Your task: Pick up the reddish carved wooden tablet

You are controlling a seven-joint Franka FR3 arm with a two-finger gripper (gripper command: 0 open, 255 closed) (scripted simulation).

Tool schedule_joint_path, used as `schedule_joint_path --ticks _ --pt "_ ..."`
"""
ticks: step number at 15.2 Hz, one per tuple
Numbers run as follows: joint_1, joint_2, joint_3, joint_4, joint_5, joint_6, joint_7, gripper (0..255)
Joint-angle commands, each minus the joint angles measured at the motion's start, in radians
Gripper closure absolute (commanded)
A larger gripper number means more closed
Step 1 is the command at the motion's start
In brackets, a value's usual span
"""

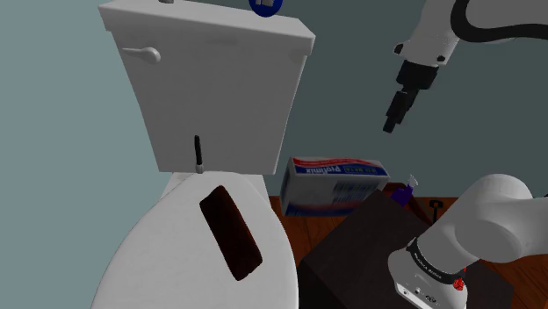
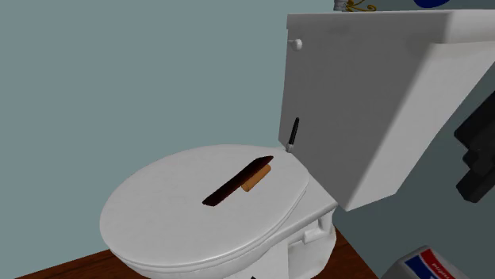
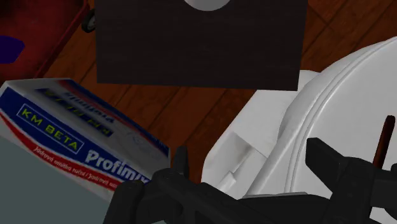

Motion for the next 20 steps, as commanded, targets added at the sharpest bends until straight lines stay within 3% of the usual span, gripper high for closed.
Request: schedule_joint_path --ticks 1,11,20 --pt "0.000 0.000 0.000 0.000 0.000 0.000 0.000 0" --pt "0.089 0.079 -0.004 -0.231 0.260 0.302 0.015 0" --pt "0.261 0.284 0.001 -0.324 0.599 0.607 -0.081 0"
